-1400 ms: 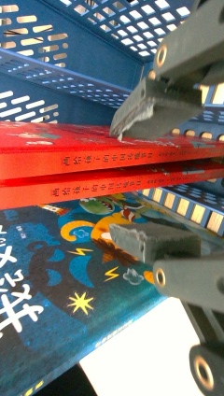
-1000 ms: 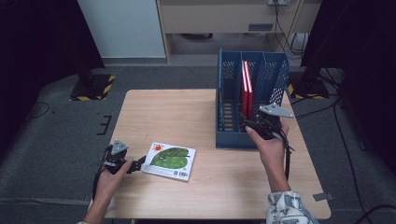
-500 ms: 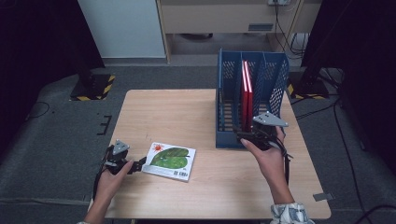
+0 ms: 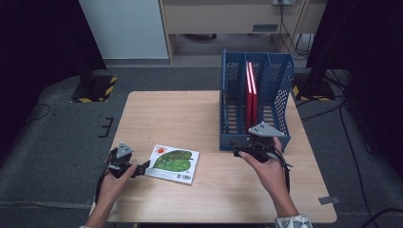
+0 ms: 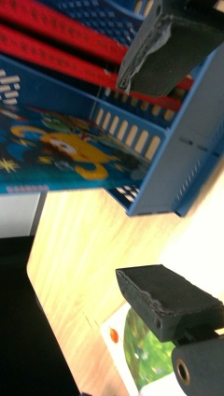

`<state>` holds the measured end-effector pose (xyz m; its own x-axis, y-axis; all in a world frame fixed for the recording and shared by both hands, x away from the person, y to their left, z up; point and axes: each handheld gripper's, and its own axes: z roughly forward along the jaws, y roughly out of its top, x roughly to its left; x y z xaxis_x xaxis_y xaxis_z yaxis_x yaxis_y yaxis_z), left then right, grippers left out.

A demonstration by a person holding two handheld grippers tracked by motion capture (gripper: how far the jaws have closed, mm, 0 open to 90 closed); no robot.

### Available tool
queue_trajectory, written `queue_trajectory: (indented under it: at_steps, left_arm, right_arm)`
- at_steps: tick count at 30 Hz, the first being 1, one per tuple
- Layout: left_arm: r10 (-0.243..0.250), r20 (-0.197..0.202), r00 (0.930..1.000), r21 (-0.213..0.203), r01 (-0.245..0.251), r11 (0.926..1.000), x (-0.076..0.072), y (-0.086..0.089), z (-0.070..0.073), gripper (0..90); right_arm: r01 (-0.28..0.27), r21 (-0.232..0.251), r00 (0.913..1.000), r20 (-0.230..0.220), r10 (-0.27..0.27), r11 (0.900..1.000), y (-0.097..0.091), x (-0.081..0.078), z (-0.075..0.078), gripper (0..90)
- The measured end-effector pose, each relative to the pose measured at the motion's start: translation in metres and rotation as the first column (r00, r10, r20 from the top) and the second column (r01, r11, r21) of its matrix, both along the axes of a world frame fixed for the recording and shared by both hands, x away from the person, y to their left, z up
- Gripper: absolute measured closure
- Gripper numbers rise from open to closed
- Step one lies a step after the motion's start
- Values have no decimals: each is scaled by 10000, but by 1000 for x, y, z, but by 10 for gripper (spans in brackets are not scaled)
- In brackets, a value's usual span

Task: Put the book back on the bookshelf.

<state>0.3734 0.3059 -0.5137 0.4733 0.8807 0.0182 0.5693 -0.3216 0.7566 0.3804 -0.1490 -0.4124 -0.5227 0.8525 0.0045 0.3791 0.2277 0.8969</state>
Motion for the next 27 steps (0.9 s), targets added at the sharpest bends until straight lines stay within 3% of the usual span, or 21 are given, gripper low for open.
queue_trajectory:
  at_steps: [14, 18, 27]
  left_arm:
    - [-221, -33, 9997, 133, 222, 9997, 0, -5, -1, 38]
    - [-314, -154, 9994, 138, 316, 9994, -1, -7, -3, 38]
    - [-884, -160, 9960, 40, 885, 9961, -6, -18, -2, 42]
  right_arm:
    - [-893, 108, 9956, -278, 896, 9959, 24, -20, -24, 76]
    - [-1093, 228, 9931, -407, 1101, 9938, 33, -26, -38, 78]
    - [-1580, -155, 9854, -668, 1567, 9873, 53, -34, -58, 94]
